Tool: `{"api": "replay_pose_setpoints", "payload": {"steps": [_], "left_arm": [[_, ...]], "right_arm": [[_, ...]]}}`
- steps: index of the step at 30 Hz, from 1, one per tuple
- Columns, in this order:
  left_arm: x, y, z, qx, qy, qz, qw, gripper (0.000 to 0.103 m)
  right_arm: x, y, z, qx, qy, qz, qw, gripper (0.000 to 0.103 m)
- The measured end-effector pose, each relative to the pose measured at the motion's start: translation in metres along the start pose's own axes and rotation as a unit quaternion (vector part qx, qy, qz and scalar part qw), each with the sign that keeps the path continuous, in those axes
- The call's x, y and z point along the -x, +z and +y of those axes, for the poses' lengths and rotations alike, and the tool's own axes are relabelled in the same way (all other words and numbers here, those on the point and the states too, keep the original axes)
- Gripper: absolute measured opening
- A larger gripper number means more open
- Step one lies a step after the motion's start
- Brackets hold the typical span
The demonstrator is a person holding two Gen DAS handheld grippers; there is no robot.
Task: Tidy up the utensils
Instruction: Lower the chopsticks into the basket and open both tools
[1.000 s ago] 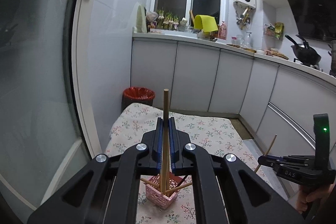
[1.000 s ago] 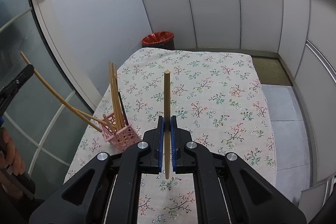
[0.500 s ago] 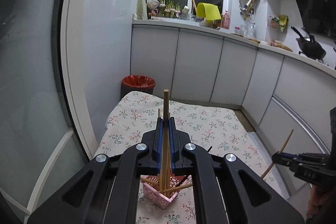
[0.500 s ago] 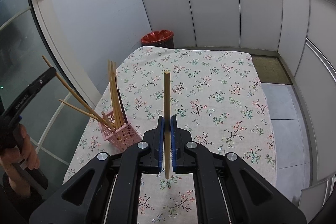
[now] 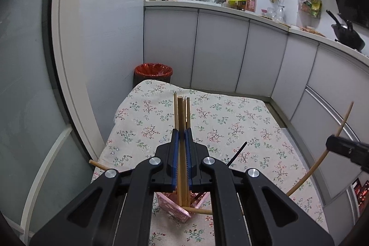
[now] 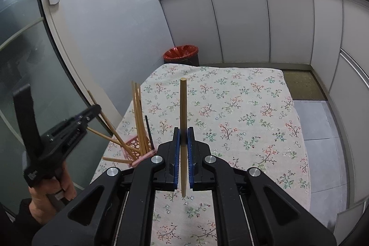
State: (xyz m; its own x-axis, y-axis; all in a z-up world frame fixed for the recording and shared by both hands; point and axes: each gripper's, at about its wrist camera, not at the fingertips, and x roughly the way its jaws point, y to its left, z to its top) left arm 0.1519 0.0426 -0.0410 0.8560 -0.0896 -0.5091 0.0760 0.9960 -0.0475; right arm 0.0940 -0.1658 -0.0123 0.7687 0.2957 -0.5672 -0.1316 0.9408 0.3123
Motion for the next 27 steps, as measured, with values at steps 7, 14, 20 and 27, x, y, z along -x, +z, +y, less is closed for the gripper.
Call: {"api": "replay_pose_setpoints", "payload": {"steps": [7, 14, 20, 27], "left_arm": [[-0.010, -0.004, 0.003, -0.003, -0.004, 0.013, 0.9999, 0.006], [-0.001, -0.004, 0.011, 0.011, -0.010, 0.006, 0.9999, 0.032], [0.011, -0.008, 0.021, 0.017, 0.001, 0.019, 0.9997, 0.047], [0.005, -0.020, 0.043, 0.040, 0.028, 0.065, 0.9967, 0.058]], "right_arm": [[0.008, 0.014, 0.011, -0.011, 0.024, -0.032, 0.999, 0.005], [0.011, 0.029, 0.023, -0.014, 0.051, -0.065, 0.996, 0.005], [0.001, 0.040, 0.036, -0.014, 0.078, -0.081, 0.994, 0.005], [-0.026, 0.037, 0.048, 0.004, 0.083, -0.075, 0.994, 0.005]]}}
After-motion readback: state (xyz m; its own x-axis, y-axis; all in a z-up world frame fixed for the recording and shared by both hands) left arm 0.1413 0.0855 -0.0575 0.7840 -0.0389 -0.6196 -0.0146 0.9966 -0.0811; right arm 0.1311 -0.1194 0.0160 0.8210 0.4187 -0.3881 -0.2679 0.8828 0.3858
